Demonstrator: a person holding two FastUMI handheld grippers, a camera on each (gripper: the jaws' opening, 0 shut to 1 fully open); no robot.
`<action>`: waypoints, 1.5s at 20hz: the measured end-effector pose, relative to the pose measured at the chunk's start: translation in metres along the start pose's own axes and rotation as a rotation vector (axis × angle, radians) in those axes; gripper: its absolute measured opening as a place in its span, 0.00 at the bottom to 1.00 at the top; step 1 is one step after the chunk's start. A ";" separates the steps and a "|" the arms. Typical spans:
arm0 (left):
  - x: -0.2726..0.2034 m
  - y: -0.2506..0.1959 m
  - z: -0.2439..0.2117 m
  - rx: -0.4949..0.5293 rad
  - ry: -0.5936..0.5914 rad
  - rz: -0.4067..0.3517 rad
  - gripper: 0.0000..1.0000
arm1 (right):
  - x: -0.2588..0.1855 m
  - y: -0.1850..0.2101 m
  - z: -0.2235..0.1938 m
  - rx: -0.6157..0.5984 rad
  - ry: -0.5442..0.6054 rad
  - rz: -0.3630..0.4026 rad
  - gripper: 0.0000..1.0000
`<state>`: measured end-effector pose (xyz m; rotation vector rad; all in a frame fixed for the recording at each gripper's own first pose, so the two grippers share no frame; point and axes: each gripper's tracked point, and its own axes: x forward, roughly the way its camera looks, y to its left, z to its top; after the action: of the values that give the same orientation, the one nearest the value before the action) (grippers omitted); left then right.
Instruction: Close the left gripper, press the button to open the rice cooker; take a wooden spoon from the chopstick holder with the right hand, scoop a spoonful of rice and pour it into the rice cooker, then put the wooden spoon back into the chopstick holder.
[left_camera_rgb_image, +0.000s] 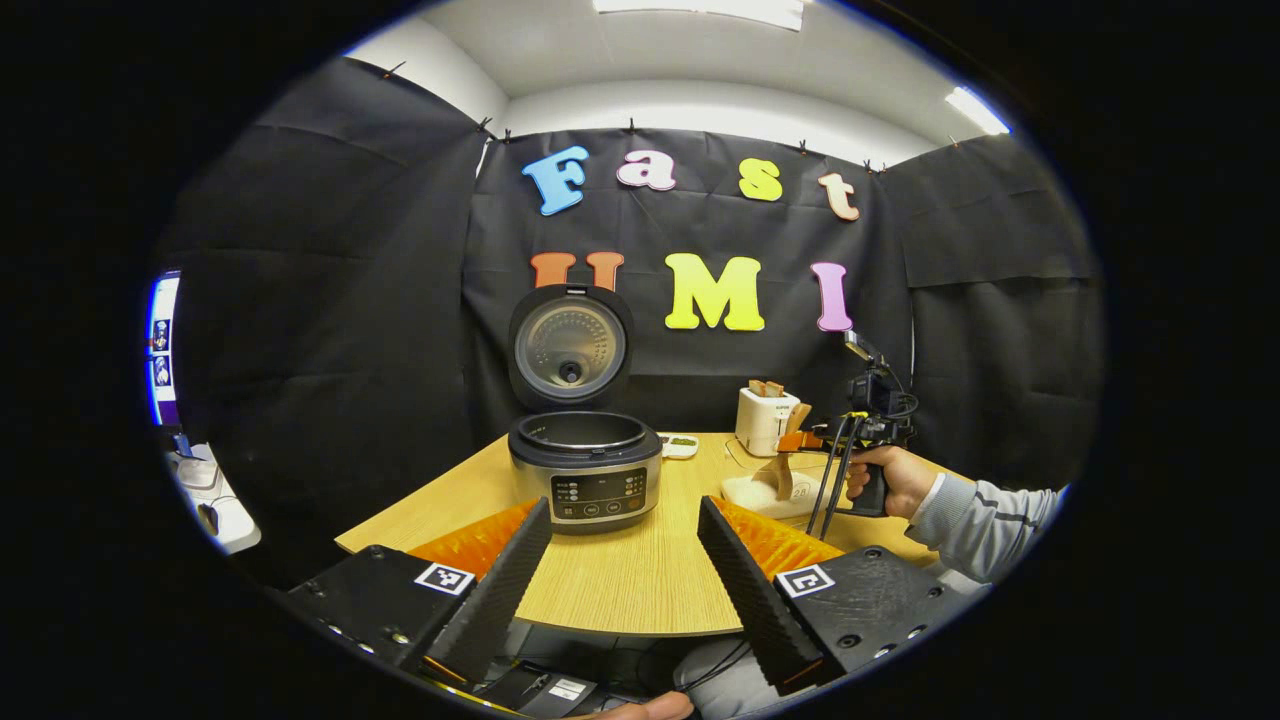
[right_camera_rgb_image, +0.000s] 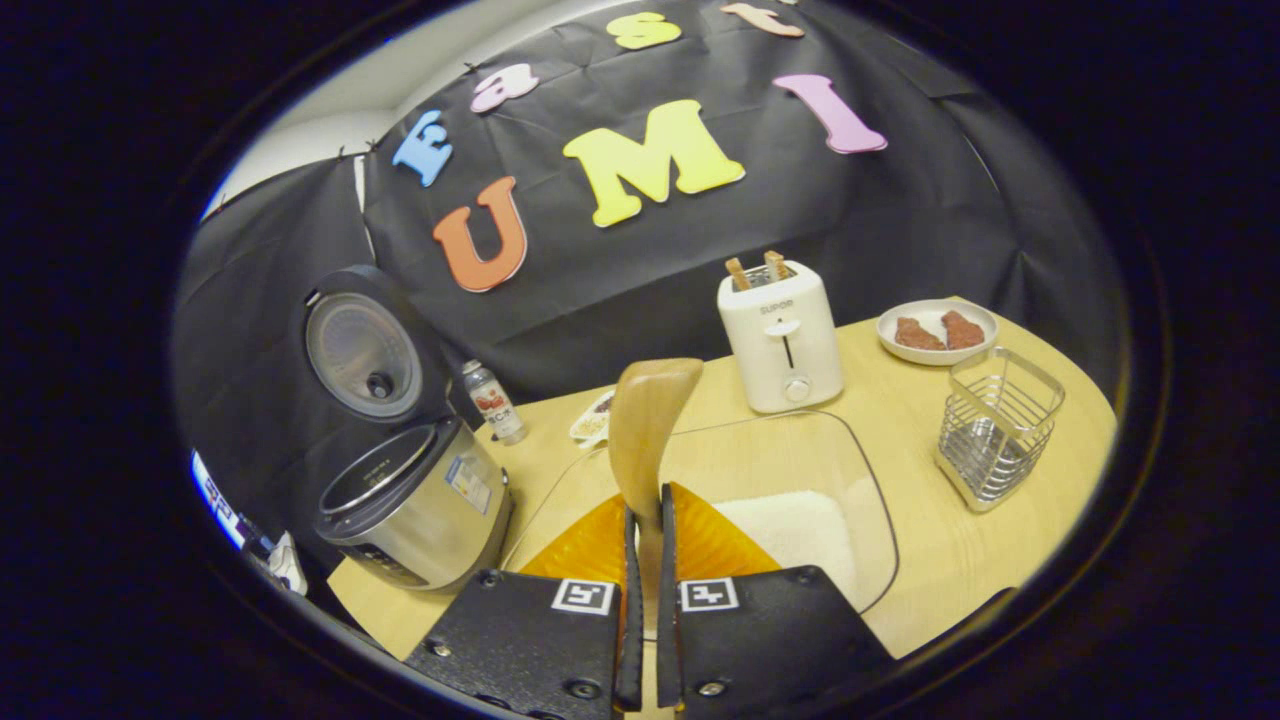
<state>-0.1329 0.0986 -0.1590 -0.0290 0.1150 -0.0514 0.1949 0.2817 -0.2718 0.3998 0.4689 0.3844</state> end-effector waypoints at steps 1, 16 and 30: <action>0.000 0.001 0.001 0.000 -0.001 0.002 0.94 | -0.001 -0.004 0.002 0.021 -0.007 -0.002 0.11; 0.005 -0.004 -0.004 0.018 0.013 -0.004 0.94 | -0.044 -0.023 0.072 0.073 -0.220 -0.001 0.11; 0.000 0.010 -0.008 0.020 0.020 0.021 0.94 | -0.073 0.024 0.127 0.431 -0.260 0.163 0.11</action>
<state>-0.1331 0.1079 -0.1673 -0.0071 0.1344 -0.0318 0.1920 0.2343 -0.1306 0.8990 0.2616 0.3819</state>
